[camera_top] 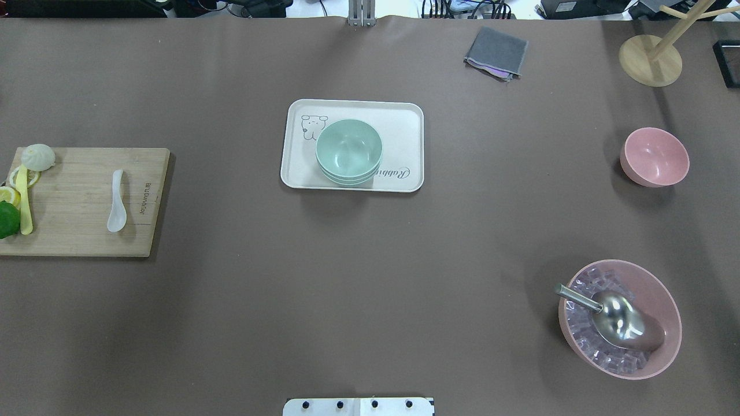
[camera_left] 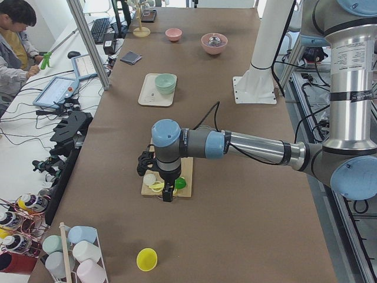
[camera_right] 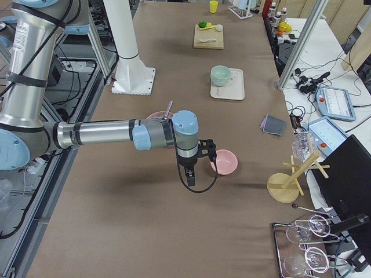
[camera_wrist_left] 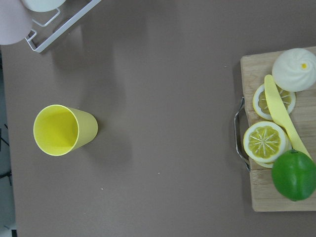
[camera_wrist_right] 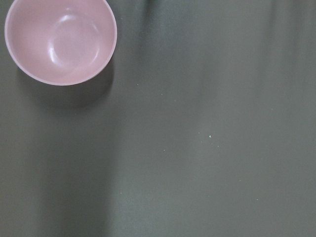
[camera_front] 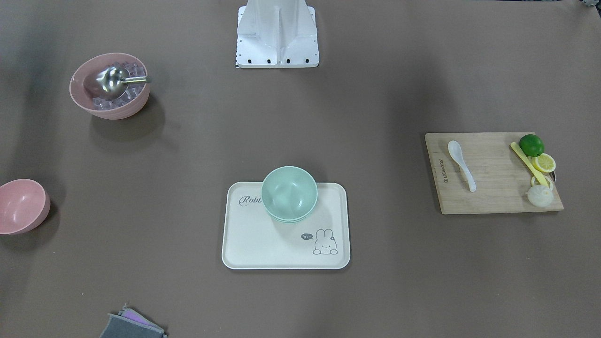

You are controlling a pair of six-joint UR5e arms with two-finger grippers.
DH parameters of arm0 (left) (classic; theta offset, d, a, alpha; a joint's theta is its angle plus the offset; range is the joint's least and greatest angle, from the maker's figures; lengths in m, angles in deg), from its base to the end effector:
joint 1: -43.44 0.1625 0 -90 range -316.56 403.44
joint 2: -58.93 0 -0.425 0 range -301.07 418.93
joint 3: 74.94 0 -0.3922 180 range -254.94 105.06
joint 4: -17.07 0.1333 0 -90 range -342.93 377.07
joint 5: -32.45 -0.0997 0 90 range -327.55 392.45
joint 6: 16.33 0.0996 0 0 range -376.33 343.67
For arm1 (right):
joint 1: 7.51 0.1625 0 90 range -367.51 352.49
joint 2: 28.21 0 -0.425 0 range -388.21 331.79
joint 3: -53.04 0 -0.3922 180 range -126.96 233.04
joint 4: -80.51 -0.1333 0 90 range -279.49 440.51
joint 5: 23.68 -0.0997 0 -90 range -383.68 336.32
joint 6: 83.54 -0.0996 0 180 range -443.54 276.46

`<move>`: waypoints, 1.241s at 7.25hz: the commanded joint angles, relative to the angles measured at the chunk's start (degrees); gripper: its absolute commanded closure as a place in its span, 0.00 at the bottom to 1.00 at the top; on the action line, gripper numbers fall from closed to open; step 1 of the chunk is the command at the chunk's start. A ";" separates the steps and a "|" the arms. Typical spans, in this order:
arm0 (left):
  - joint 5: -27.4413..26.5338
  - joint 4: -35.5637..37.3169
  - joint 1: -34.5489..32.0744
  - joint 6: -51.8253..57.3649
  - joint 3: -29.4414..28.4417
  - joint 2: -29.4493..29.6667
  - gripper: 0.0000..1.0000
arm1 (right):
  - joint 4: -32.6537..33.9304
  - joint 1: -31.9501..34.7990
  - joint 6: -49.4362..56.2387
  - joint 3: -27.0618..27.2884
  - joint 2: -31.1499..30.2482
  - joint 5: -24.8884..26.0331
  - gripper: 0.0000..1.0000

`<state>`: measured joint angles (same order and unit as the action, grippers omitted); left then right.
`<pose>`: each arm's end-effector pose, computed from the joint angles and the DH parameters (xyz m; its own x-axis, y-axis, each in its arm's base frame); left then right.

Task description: Stack pink bowl on green and place spoon

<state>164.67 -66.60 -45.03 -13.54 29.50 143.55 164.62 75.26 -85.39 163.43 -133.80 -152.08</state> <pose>-0.0543 -0.4522 0.5928 0.7373 0.1003 -0.6681 -0.0626 0.9948 0.0802 0.0219 -0.3950 0.5973 0.7666 -0.1814 0.6160 0.0990 0.9812 0.1657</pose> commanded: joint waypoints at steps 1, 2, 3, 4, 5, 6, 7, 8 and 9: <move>4.26 -1.04 -0.04 0.28 1.02 -0.33 0.02 | -0.52 0.46 0.17 0.17 -0.84 -4.54 0.00; 3.84 -1.06 0.05 0.19 -0.10 -0.42 0.02 | -0.61 0.46 0.26 0.17 -1.10 -7.44 0.00; 4.10 -1.23 0.05 0.11 0.41 -1.38 0.02 | -0.79 0.46 0.52 0.26 -1.11 -7.47 0.00; 4.28 -1.23 0.05 -0.07 0.94 -1.56 0.02 | -0.79 0.46 0.61 0.35 -0.93 -7.47 0.00; 4.36 -1.23 0.05 -0.07 0.85 -1.56 0.02 | -0.79 0.46 0.18 0.26 -0.67 -7.39 0.00; 4.28 -1.58 0.05 -0.24 1.38 -1.56 0.02 | -0.79 0.37 0.09 0.35 -0.41 -7.47 0.00; 4.28 -1.67 0.05 -0.25 1.29 -1.56 0.02 | -0.79 0.37 0.00 0.44 -0.32 -7.56 0.00; 4.36 -1.84 0.13 0.19 1.47 -1.48 0.02 | -3.14 0.37 0.00 0.18 -0.32 -7.65 0.00; 4.36 -4.02 0.22 -0.07 1.21 -1.48 0.02 | -4.38 -0.15 -0.09 -1.48 0.38 -7.56 0.00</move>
<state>169.00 -68.90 -44.89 -13.56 30.83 142.03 162.00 75.49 -85.39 163.30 -133.98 -159.66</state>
